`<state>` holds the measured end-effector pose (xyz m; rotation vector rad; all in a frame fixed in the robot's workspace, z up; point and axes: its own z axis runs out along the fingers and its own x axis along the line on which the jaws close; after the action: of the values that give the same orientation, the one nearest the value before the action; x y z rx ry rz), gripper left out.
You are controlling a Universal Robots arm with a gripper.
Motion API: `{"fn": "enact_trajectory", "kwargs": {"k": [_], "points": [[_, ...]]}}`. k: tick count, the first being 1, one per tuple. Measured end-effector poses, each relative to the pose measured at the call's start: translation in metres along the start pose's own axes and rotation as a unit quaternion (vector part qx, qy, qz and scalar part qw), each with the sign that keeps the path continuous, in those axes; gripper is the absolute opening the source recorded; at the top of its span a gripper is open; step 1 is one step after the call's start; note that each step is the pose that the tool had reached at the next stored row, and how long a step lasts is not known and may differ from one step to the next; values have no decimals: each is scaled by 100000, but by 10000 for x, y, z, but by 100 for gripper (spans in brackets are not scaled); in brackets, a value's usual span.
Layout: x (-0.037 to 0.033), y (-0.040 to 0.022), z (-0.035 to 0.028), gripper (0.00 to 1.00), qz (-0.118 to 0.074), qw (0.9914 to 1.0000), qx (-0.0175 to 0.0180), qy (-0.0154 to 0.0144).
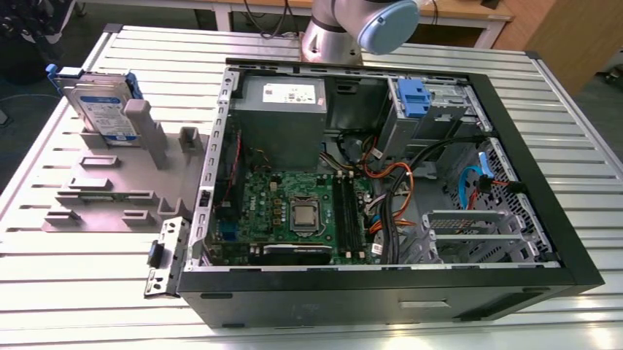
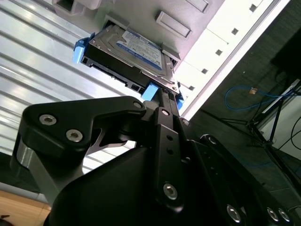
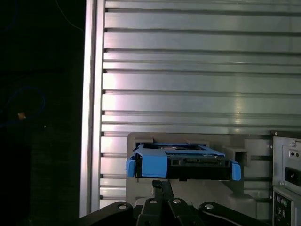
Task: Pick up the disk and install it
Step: 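Pick up the disk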
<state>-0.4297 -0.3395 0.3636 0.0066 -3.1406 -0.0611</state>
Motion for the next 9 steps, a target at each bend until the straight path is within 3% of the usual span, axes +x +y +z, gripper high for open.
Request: {"fn": "enact_trajectory", "kwargs": {"k": [9], "points": [[0, 0, 0, 11, -781, 99997, 0, 29]]}}
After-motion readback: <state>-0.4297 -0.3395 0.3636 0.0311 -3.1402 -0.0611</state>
